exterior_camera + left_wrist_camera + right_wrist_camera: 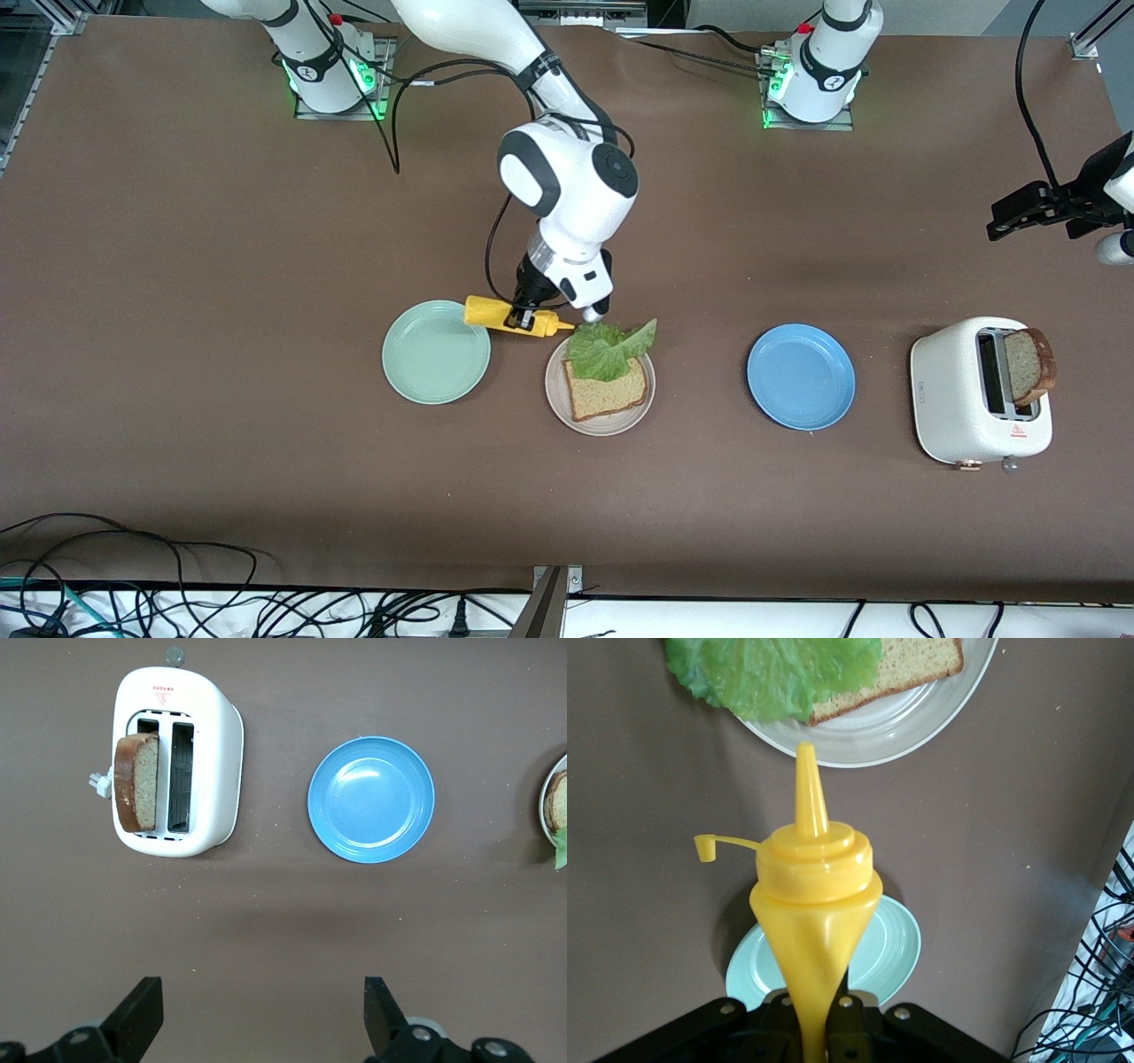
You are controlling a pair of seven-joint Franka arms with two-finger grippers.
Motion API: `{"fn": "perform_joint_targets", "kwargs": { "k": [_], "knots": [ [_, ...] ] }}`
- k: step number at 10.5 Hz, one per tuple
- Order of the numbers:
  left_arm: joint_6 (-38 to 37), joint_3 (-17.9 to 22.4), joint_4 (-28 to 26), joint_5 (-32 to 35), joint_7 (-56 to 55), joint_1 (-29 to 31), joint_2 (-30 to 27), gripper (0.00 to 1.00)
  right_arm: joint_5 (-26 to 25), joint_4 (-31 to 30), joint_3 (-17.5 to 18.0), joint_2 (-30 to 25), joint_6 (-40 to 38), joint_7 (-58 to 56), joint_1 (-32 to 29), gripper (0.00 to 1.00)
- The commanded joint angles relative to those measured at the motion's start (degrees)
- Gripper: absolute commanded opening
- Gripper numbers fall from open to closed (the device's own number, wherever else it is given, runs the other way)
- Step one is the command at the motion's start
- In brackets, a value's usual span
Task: Make sandwich on beige plate with both arms
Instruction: 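Tilt the mustard bottle nozzle over the lettuce and bread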
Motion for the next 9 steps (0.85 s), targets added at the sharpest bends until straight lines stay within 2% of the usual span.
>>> {"fn": "perform_joint_targets", "kwargs": {
  "k": [1,3,5,9],
  "knots": [
    [-0.11,-0.07,1.16,0.26,0.78,0.12,0.54,1.00,-0.92,0.27,-0.86,0.07,-0.41,0.46,-0.32,0.00],
    [-0.11,-0.07,1.16,0.36,0.78,0.12,0.54,1.00,1.44,0.36,-1.21,-0.54,-0.32,1.34,-1.54,0.00],
    [-0.11,-0.07,1.16,0.35,0.69,0.12,0.54,1.00,9.51,0.45,-1.48,-2.12,-0.41,0.29,-4.78,0.00],
    [-0.11,-0.07,1.16,0.44,0.17,0.03,0.54,1.00,29.62,-1.30,-1.39,-8.00,-2.16,-9.09,-15.14,0.00]
  ]
}}
